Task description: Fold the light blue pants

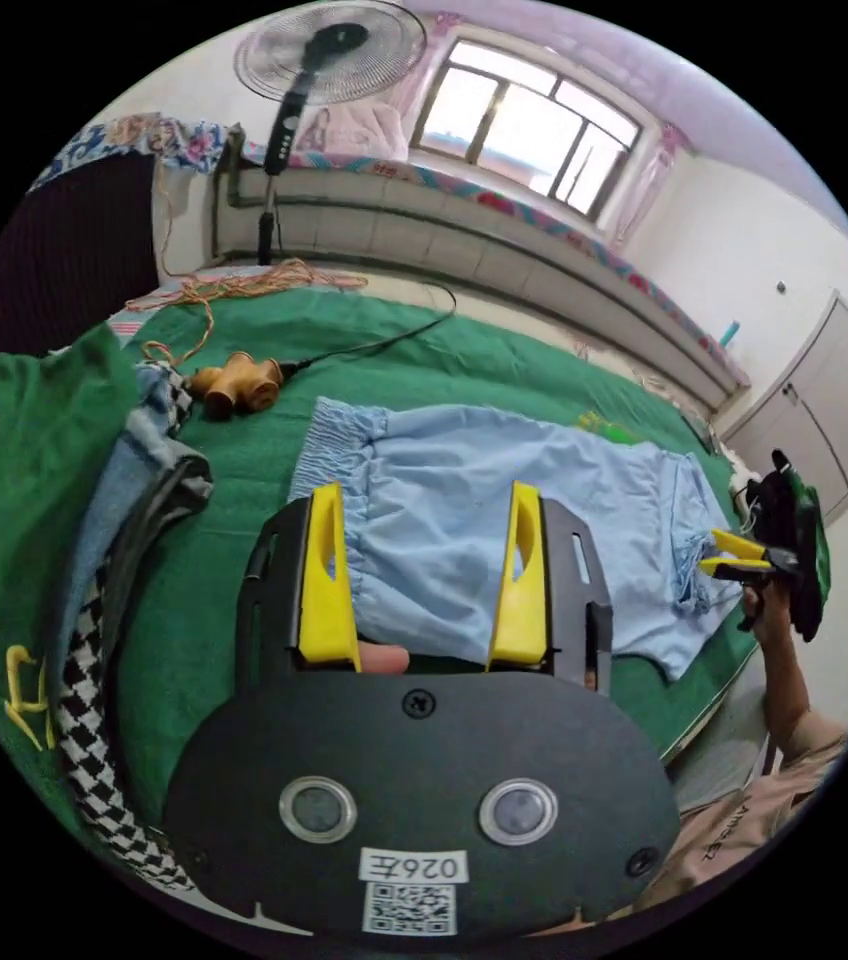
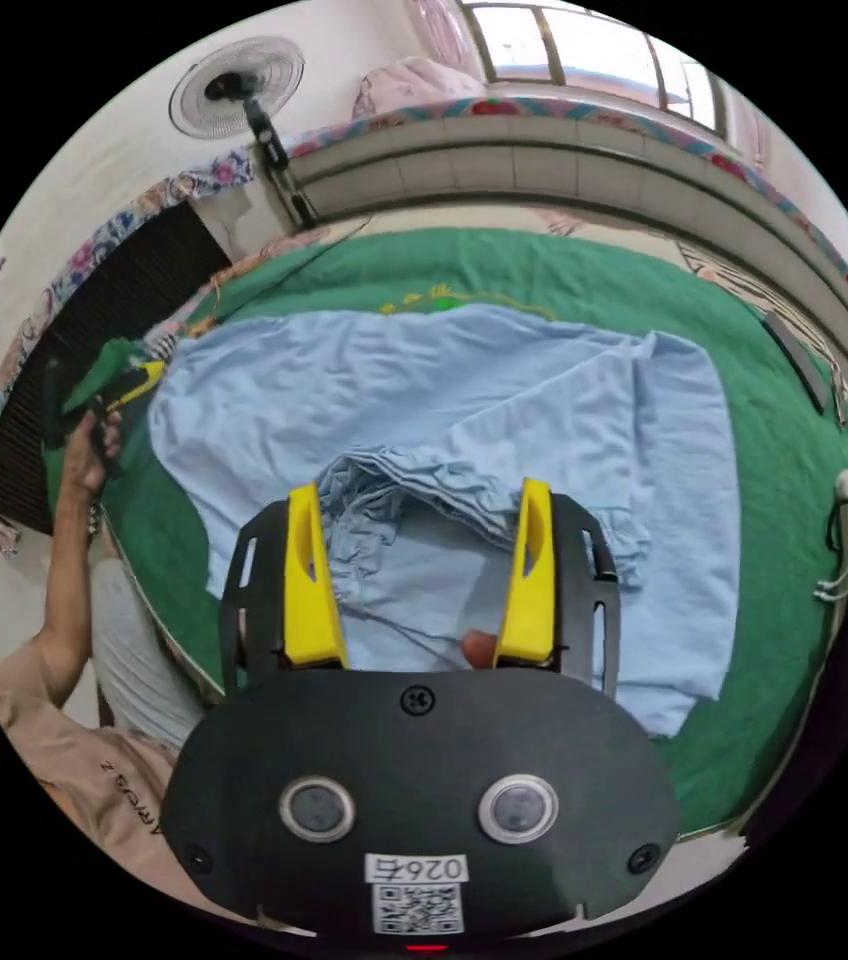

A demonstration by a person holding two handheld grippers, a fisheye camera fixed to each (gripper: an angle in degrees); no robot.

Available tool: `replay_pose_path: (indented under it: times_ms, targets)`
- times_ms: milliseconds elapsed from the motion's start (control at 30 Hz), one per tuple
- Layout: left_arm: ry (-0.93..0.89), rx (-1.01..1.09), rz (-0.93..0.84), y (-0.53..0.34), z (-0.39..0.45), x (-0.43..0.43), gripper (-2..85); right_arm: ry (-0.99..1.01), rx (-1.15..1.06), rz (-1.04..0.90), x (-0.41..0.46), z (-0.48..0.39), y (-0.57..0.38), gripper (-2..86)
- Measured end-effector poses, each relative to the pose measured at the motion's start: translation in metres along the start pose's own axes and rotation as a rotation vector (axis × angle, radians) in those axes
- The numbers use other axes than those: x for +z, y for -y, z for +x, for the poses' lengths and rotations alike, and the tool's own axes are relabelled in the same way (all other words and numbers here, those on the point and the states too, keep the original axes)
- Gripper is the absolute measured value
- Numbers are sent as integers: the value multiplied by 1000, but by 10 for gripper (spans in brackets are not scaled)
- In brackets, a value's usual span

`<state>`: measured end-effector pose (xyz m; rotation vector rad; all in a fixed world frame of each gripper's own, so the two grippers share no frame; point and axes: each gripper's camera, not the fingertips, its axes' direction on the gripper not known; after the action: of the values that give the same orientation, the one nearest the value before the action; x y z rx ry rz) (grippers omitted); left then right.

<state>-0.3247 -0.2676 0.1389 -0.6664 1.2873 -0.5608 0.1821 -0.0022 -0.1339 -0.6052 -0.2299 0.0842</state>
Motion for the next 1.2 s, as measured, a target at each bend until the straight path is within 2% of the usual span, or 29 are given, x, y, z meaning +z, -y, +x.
replay_pose_path:
  times_ms: [33,67,100,133,233,300,400,467,500,533,567,600,667,767,867,967,1100,1133,1200]
  targets:
    - [39,40,-109,5,10,22,179,-43,-31,-46,9,-4,3,191]
    - [198,103,-157,6,25,33,155,-161,-92,-62,10,-12,4,143]
    - [316,141,-168,6,35,35,120,-197,-129,-64,1,-17,1,72]
    - [473,217,-176,3,50,37,49,-220,-141,-58,-5,-17,-2,59]
    - [523,274,-124,-3,64,22,10,-328,-83,1,-50,4,-30,23]
    - [447,221,-70,-4,53,4,5,-436,66,58,-92,49,-66,21]
    - [218,48,27,-12,10,-27,6,-556,313,76,-139,129,-121,31]
    - [82,-104,105,-27,-32,-42,17,-649,493,66,-165,179,-157,74]
    - [88,-141,128,-32,-42,-46,21,-697,606,92,-184,201,-182,120]
    - [111,-214,168,-41,-57,-54,87,-695,653,129,-195,207,-195,144]
    - [93,-286,200,-50,-70,-62,132,-639,711,253,-219,209,-221,159]
    - [62,-308,217,-55,-75,-66,144,-586,741,416,-239,200,-245,166]
    - [-128,-272,329,-70,-79,-81,146,-580,734,619,-256,179,-271,163]
    - [-260,-170,391,-78,-66,-88,80,-529,606,717,-254,146,-271,124]
    - [-222,-70,333,-70,-43,-80,63,-394,337,663,-225,122,-235,33]
    - [-99,31,251,-60,-14,-59,106,-344,206,499,-176,113,-181,32]
    - [-47,110,30,-51,10,-8,142,-381,209,231,-92,134,-114,98]
    - [-19,128,-78,-51,16,10,115,-385,221,193,-79,140,-108,104]
    - [117,172,-109,-57,27,13,39,-335,318,53,-32,166,-96,97]
